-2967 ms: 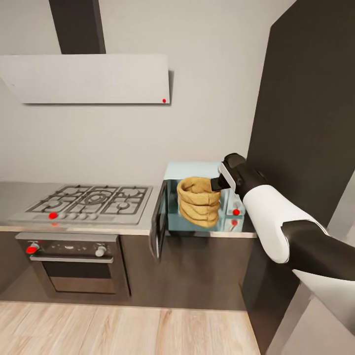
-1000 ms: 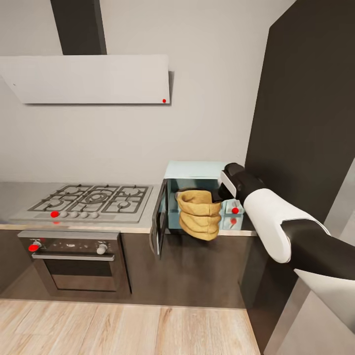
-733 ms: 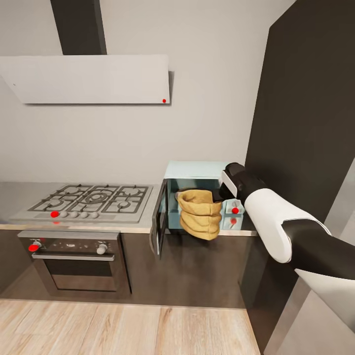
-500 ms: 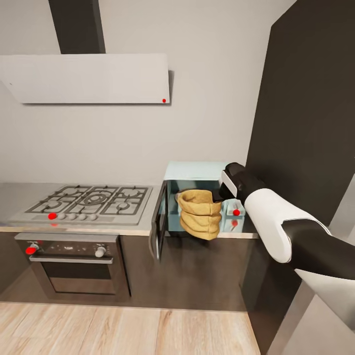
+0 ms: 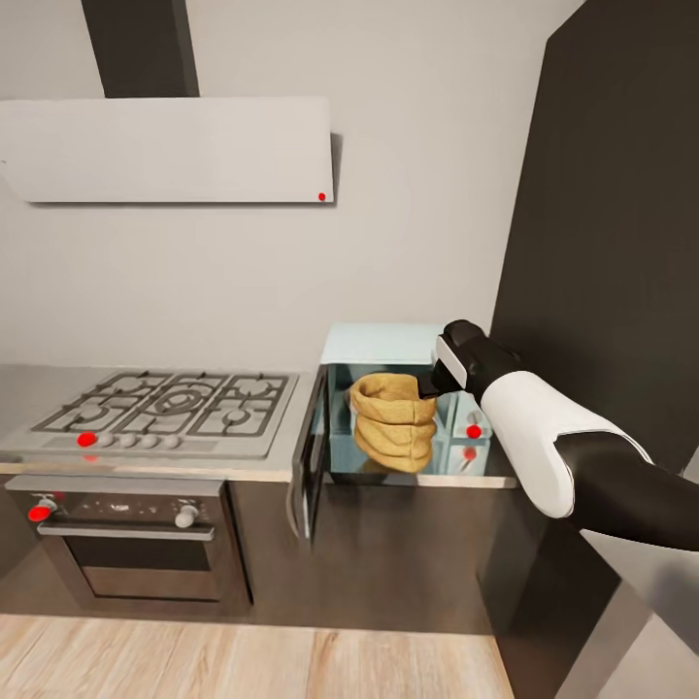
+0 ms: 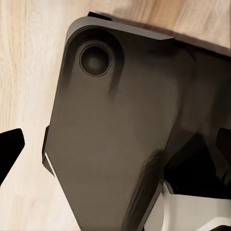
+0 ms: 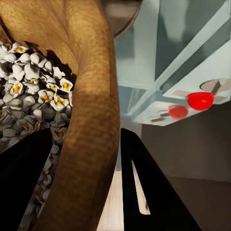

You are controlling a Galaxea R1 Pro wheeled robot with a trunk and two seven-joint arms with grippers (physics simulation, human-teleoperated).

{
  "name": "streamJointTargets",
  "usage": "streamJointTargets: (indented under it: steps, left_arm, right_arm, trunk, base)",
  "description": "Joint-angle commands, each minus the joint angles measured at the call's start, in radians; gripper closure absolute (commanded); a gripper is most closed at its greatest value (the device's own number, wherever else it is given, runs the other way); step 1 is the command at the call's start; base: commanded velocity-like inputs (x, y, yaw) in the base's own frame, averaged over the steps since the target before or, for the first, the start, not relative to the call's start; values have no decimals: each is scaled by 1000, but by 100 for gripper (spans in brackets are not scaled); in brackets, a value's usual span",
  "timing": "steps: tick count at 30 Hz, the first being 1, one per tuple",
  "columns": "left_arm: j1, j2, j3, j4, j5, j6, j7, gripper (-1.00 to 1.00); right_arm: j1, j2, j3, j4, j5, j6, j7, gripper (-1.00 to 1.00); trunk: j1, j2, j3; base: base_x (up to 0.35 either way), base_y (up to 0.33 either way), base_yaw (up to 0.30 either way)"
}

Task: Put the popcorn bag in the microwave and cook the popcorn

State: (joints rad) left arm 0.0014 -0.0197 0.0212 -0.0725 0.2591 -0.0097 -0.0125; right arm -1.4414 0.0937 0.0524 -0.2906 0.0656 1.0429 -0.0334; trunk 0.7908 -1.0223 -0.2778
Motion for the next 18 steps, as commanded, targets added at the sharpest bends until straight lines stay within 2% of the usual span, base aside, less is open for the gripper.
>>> streamJointTargets:
  steps: [1,18]
  left_arm:
    - [0,0,2,-1,5,-1,-1,-100]
    - [0,1,2,-1,5,-1,-1,-100]
  right_arm:
    - [-1,0,4,-1,2,4,1,100]
    - [-1,0,4,1,3,4,0,100]
  trunk:
    - [0,-1,-1]
    - [0,-1,-1]
  base:
    - [147,0,0]
    - [112,0,0]
